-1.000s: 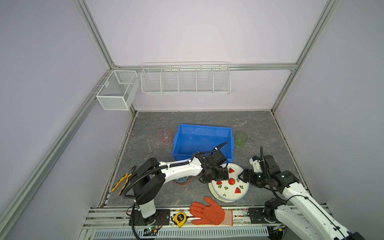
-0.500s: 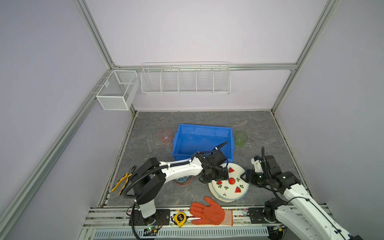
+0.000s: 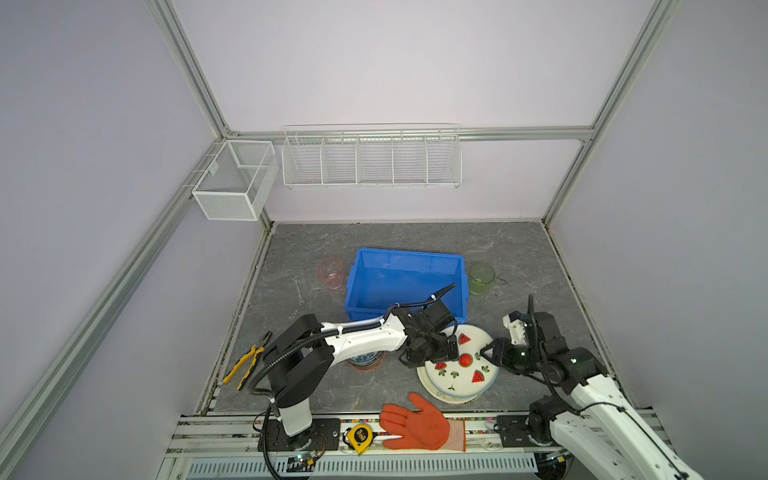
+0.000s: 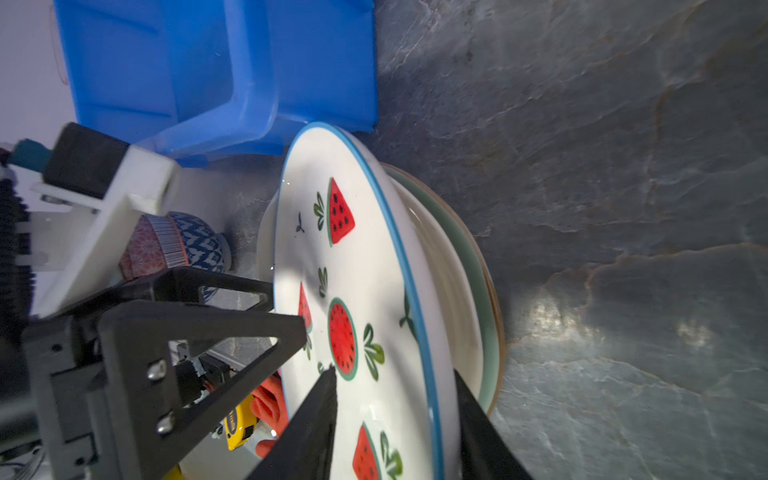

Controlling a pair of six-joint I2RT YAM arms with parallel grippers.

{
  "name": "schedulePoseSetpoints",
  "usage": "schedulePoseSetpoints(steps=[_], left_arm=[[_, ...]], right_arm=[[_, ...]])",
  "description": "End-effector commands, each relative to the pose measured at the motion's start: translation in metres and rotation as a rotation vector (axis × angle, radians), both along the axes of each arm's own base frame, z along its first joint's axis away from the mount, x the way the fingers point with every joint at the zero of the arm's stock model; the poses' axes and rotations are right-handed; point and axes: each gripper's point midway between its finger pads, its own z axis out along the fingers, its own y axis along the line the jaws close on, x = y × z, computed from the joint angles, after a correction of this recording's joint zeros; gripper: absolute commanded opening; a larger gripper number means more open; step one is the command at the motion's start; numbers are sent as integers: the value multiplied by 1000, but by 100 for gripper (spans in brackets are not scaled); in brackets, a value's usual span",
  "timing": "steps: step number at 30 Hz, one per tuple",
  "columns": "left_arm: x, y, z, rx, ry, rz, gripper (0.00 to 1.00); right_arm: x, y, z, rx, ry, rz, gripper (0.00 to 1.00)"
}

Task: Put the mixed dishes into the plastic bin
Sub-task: 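Tilt the watermelon plate up off the stack with both grippers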

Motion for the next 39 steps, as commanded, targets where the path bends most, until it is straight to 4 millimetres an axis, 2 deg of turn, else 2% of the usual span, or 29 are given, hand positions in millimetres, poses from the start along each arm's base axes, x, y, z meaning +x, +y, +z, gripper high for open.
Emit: schedulePoseSetpoints(steps=[1, 21, 30, 33, 39], left_arm=[[2, -40, 33, -168, -19, -23, 99], [-1, -29, 30, -153, -2, 18, 99], [-4, -30, 36, -161, -9, 7, 100], [-4, -28, 36, -160, -11, 8, 100], [-4, -26, 39, -164, -18, 10, 100]], right_arm=[[0, 20, 21, 114, -34, 51, 42], [-8, 0, 24, 29, -23, -14, 25], [-13, -4, 23, 17, -12, -25, 14], [-13, -5, 23, 16, -14, -30, 7], [-14, -8, 28, 21, -31, -54, 7]])
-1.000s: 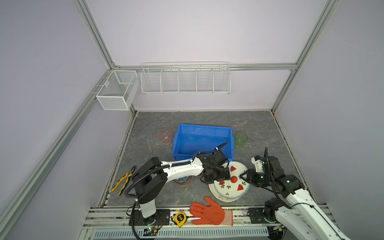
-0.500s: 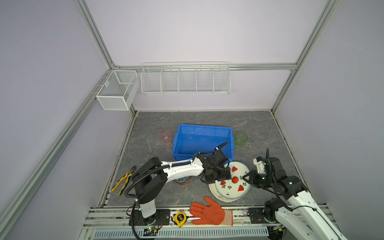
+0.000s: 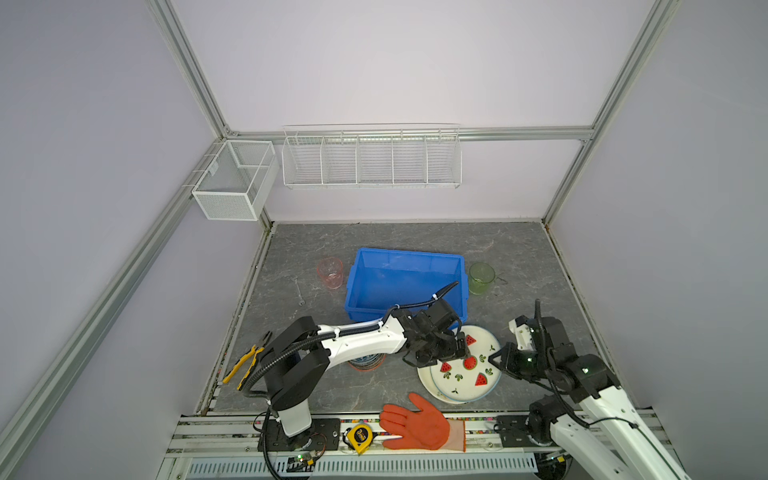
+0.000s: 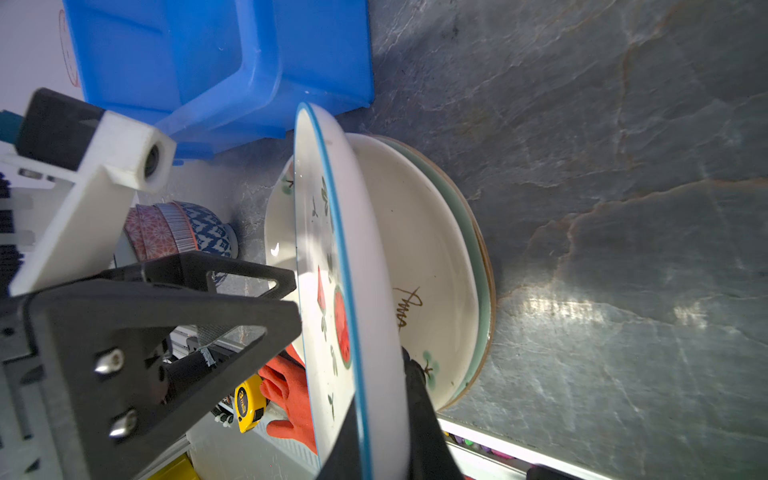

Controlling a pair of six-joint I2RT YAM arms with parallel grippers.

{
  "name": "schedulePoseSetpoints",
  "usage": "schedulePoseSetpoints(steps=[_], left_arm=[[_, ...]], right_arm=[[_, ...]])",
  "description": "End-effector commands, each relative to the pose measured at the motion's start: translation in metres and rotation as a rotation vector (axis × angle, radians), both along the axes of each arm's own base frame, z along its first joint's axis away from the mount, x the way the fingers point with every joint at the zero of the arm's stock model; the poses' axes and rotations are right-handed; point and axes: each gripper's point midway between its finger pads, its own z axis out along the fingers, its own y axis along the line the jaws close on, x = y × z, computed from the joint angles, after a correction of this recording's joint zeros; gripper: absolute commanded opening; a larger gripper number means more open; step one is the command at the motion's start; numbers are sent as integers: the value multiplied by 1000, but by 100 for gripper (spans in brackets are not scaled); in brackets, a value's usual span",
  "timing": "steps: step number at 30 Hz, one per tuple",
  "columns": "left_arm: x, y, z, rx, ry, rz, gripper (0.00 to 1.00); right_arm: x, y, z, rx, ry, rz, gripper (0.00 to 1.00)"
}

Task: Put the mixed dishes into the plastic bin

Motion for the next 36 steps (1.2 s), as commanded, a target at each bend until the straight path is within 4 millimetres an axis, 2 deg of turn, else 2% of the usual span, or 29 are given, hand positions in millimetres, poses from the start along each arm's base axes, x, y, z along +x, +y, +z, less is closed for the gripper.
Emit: schedulePoseSetpoints(steps=[1, 8, 11, 16, 22, 26, 29, 36], left_arm=[[0, -2, 17, -41, -14, 9, 100], [-2, -1, 28, -65, -25, -1, 100], [-1, 9, 34, -46, -44, 12, 100], [1, 20, 55, -58, -85, 28, 99], [3, 33, 82, -139, -108, 44, 100], [11, 48, 96, -173, -144, 53, 100], [17, 60, 106, -204, -169, 71, 100], [29, 81, 133, -278, -250, 111, 100]], right_arm=[[4, 2, 19, 34, -51, -22, 6], [1, 0, 29, 51, -65, -42, 7], [-2, 0, 37, 62, -72, -38, 7], [-15, -7, 54, 11, -64, 0, 6], [-21, -2, 78, 42, -87, 46, 6], [-19, 2, 92, 57, -106, 67, 7], [-12, 10, 110, 89, -142, 91, 7], [5, 21, 134, 109, -177, 143, 7]])
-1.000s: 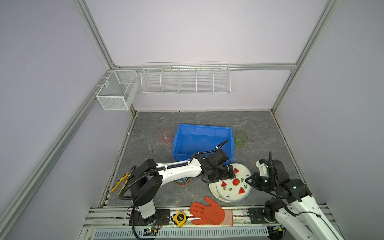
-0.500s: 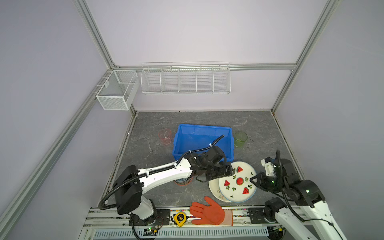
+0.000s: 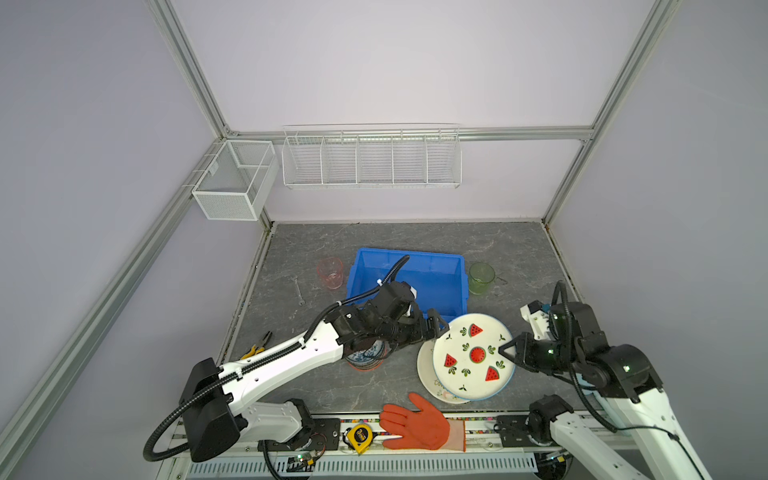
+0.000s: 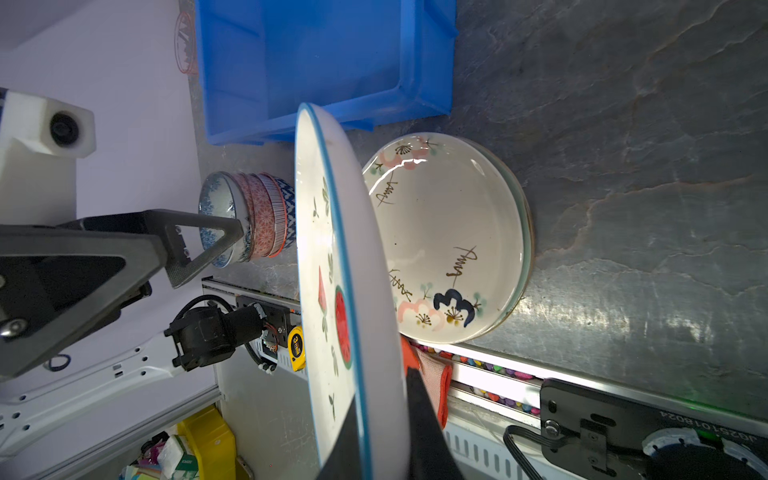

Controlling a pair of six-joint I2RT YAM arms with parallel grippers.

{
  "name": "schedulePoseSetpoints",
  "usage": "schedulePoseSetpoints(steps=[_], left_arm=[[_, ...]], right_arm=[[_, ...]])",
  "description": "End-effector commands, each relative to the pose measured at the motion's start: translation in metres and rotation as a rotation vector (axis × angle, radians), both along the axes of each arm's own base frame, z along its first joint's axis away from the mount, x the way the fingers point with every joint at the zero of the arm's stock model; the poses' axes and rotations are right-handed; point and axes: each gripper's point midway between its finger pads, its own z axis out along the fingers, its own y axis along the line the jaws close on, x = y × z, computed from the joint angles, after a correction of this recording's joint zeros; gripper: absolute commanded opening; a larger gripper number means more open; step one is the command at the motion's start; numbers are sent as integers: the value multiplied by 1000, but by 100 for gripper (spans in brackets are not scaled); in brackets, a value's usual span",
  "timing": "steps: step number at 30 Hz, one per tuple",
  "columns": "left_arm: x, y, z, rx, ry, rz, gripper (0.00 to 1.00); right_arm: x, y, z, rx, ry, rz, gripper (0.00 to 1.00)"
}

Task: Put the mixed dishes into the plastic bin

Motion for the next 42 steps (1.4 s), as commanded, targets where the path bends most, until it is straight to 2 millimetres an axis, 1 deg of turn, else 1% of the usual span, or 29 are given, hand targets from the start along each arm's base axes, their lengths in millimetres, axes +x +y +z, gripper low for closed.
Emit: schedulePoseSetpoints(steps=[1, 4, 8, 10, 12, 17, 22, 29, 32, 33, 37, 42], left_arm=[[7, 14, 15, -39, -63, 27, 100], [16, 32, 21, -55, -77, 78, 100], [22, 52, 20, -50, -79, 100, 100], [22, 57, 23, -58, -89, 92, 100], [22, 58, 25, -73, -89, 85, 100], [22, 54, 32, -140, -85, 57, 100], [22, 49, 28, -163, -62, 30, 100], [27, 38, 39, -285, -38, 31, 99], [27, 35, 41, -320, -35, 24, 97], [28, 34, 39, -325, -11, 37, 96], [30, 35, 39, -329, -15, 52, 94], [35, 33, 42, -373, -4, 82, 86]], right_arm=[[17, 18, 39, 90, -124, 67, 6], [24, 22, 46, 109, -137, 76, 7], [34, 30, 53, 149, -152, 85, 7], [36, 33, 56, 166, -151, 85, 7], [44, 36, 63, 186, -181, 85, 7], [52, 42, 74, 220, -202, 89, 6], [61, 49, 85, 267, -228, 91, 7], [74, 56, 91, 311, -247, 92, 7], [80, 58, 94, 329, -253, 98, 7], [82, 59, 94, 334, -253, 98, 6], [89, 63, 97, 364, -255, 107, 7], [95, 67, 100, 385, -258, 123, 7]])
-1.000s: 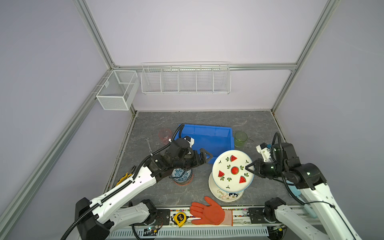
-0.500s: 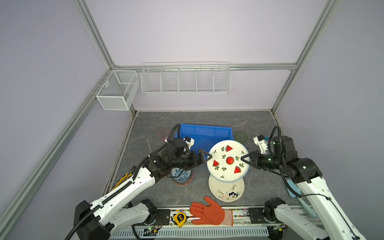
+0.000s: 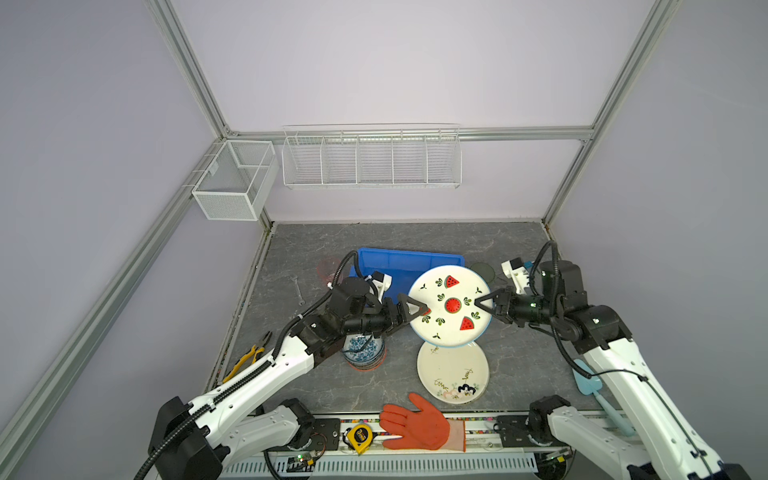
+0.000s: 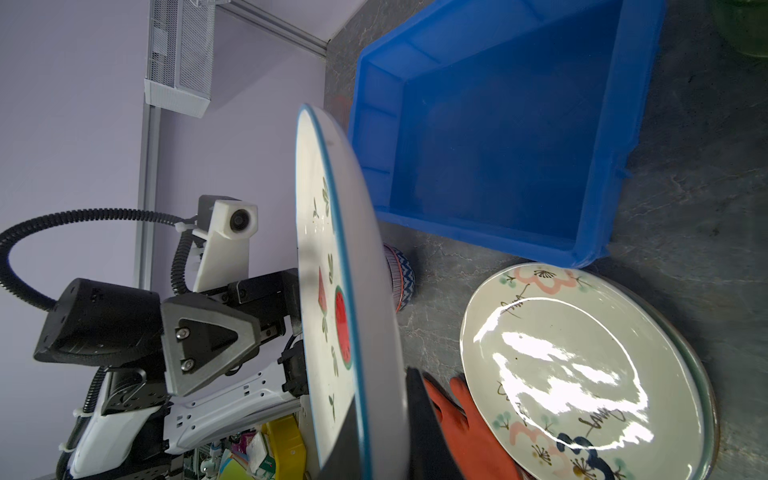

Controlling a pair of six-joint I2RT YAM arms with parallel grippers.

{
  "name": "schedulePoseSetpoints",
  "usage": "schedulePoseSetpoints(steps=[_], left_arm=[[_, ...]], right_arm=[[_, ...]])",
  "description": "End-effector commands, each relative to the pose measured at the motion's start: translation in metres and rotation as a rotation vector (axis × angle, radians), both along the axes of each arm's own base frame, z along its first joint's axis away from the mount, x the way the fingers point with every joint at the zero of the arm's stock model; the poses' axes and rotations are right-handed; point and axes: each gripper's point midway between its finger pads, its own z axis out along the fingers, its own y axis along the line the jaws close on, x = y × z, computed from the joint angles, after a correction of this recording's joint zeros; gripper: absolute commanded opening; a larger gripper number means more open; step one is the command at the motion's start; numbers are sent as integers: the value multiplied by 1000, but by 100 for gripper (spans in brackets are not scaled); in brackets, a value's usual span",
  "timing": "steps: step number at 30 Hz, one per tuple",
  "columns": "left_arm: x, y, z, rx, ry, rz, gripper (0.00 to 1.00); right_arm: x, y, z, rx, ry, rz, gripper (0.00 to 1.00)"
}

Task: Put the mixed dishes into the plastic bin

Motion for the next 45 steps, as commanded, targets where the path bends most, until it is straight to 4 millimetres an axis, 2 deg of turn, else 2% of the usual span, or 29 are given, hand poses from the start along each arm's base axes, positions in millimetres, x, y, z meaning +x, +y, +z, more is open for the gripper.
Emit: schedulePoseSetpoints(steps=[1, 12, 18, 27, 36, 45], left_arm=[[6, -3, 5, -58, 17, 25, 85], [15, -6, 7, -110, 36, 71, 66], [22, -5, 9, -172, 55, 126, 53], [33, -5, 13, -201, 54, 162, 48], [41, -1, 15, -210, 49, 191, 38], [43, 2, 17, -220, 42, 202, 19]], right_arm=[[8, 13, 41, 115, -121, 56, 6], [15, 18, 46, 158, -137, 78, 7], [18, 20, 43, 168, -127, 88, 7], [19, 23, 40, 186, -123, 100, 7], [21, 26, 34, 195, -105, 109, 6], [28, 30, 28, 198, -87, 120, 7]])
